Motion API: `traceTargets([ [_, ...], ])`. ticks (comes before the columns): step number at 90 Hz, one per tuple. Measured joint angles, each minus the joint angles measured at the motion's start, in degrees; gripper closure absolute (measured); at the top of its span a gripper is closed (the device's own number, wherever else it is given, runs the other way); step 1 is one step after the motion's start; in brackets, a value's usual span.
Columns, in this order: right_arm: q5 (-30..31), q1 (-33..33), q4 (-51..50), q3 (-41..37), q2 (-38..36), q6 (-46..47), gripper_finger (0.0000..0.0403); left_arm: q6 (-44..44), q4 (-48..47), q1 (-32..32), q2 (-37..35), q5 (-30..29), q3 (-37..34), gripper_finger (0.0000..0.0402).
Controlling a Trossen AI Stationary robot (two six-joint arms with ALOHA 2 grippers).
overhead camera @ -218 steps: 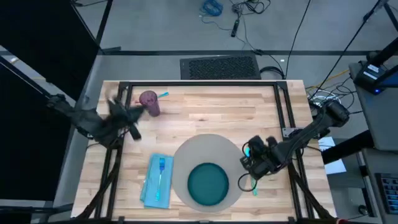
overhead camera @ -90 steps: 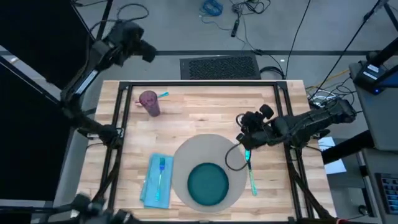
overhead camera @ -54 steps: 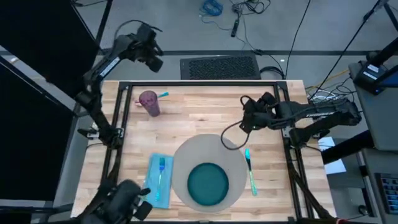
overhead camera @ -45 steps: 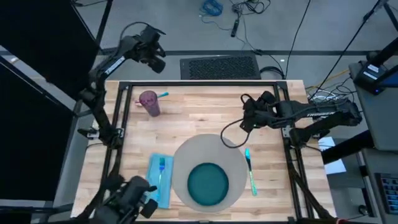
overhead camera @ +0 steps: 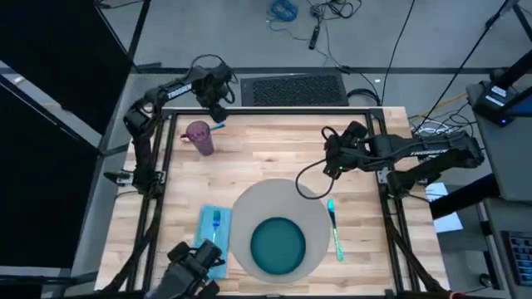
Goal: Set table place
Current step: Put the blue spoon beside the blue knife on the table
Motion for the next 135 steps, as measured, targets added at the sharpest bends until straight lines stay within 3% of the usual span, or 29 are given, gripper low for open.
traceTargets([
  [13, 0.0, 0.0, -0.7, 0.0, 0.0, 0.0, 0.0165, -1.5, 1.4, -0.3, 0.2, 4.3, -4.3, 0.0252],
  [35, 0.3, 0.0, -0.8, 0.0, 0.0, -0.1, 0.0165, -1.0, 6.2, -0.5, 0.2, 2.0, -8.4, 0.0252],
  [87, 0.4, 0.0, -0.9, 0.0, 0.0, -0.1, 0.0165, 0.9, 9.0, -0.9, 0.2, 3.8, -15.5, 0.0252],
  [121, 0.5, 0.0, -0.9, 0.0, 0.0, -0.7, 0.0165, 3.3, 11.0, -0.3, 0.6, 3.3, -16.2, 0.0252],
  [135, 0.5, 0.0, -1.0, 0.0, 0.0, -0.7, 0.0165, 5.6, 10.5, 0.3, 0.9, 6.8, -16.1, 0.0252],
])
